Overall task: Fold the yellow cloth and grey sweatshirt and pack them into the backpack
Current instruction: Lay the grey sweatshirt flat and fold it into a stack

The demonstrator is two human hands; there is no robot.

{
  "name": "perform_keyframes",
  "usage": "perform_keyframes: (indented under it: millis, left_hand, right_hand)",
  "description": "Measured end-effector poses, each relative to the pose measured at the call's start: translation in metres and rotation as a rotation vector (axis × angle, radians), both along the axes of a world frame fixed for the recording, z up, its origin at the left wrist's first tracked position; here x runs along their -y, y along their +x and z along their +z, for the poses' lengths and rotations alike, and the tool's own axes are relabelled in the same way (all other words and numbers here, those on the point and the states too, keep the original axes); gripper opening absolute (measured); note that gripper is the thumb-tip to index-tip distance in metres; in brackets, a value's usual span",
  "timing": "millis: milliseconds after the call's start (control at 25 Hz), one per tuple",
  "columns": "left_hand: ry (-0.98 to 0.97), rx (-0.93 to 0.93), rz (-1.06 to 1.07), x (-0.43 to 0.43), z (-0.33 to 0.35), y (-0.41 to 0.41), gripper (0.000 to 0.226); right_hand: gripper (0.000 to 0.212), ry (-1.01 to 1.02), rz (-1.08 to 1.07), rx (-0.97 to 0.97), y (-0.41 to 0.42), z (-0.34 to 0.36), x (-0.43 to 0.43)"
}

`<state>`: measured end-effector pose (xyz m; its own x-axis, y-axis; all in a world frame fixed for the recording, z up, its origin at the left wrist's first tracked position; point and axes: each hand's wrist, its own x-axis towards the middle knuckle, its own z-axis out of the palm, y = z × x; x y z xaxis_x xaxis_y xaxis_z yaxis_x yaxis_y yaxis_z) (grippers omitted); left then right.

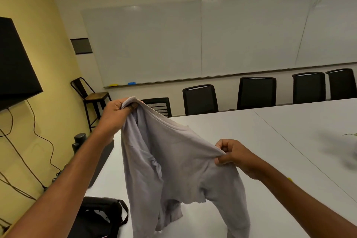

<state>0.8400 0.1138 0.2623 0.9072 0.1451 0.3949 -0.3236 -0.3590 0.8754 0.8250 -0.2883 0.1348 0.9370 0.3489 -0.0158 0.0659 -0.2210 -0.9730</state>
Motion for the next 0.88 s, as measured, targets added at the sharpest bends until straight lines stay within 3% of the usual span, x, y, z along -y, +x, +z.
perform_keyframes:
  millis: [160, 320, 520, 680, 880]
  left_hand:
    - [0.023, 0.017, -0.013, -0.004, 0.005, 0.003, 0.012]
    - [0.064, -0.013, -0.012, -0.006, 0.008, 0.004, 0.017]
    - [0.248, -0.099, 0.115, -0.021, -0.006, 0.011, 0.022]
    - [0.344, -0.185, 0.238, -0.036, -0.016, 0.013, 0.087]
    - [0.394, -0.136, 0.181, -0.035, -0.010, 0.010, 0.080]
  right_hand:
    - [0.032, -0.096, 0.107, -0.089, -0.001, 0.011, -0.003]
    - [0.020, -0.181, 0.106, -0.105, 0.001, 0.013, 0.001]
    - [0.015, -0.100, 0.000, -0.084, 0.002, 0.027, 0.012]
    - [0.010, -0.122, -0.094, 0.004, 0.008, 0.053, 0.022]
    - [0.013, -0.162, -0.161, 0.209, 0.014, 0.100, 0.027]
